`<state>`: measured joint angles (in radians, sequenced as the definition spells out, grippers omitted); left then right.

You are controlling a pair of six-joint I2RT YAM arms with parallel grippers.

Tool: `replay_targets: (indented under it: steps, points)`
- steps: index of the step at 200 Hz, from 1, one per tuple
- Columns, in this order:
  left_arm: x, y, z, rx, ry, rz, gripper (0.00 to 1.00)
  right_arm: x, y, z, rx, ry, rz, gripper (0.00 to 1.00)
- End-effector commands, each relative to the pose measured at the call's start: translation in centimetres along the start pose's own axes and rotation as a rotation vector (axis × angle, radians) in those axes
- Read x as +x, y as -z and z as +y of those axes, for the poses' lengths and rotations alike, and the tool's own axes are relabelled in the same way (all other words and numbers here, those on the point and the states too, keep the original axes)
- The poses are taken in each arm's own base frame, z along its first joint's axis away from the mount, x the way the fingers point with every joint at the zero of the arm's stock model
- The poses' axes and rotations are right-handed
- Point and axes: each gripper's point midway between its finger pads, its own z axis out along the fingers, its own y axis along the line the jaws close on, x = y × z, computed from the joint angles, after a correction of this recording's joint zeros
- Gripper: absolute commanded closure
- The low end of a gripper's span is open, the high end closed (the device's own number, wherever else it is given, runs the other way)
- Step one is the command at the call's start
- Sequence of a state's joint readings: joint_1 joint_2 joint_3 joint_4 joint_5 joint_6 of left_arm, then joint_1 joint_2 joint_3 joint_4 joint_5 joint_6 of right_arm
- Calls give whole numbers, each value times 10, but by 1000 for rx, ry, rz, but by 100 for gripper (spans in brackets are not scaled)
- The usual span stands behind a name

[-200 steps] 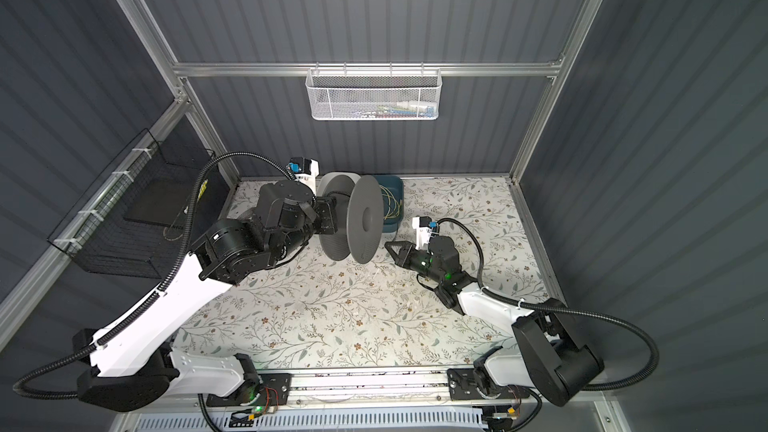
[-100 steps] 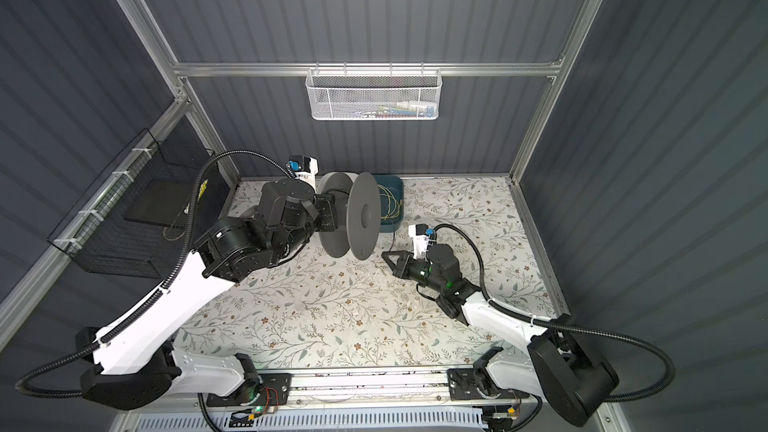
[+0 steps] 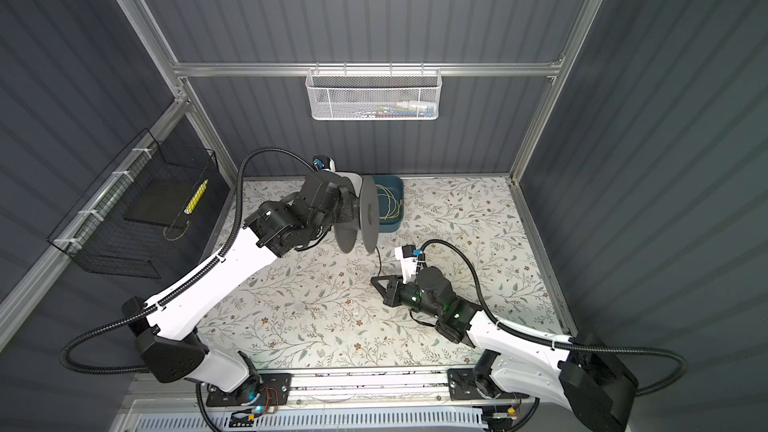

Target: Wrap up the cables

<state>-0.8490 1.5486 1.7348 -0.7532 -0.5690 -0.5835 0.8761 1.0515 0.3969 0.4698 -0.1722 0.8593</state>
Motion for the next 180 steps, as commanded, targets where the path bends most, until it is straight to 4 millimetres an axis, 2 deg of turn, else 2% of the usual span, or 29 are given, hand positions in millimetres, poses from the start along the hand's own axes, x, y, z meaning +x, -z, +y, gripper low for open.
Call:
replay_targets:
  steps: [1,36,90,147,180]
  points:
    - [-36,7,-4,7,111,-126,100,3,1,2,11,-6,-25,100]
    - [-25,-11,2,-75,73,-106,100,9,-1,27,-49,-1,-18,100]
    - [6,-33,11,-194,-83,-48,100,10,2,59,-126,-10,-25,100]
    - [38,-39,5,-353,-385,-17,100,2,7,75,-192,-56,-54,100]
    - [57,-45,8,-414,-500,17,100,-1,14,74,-195,-68,-74,100]
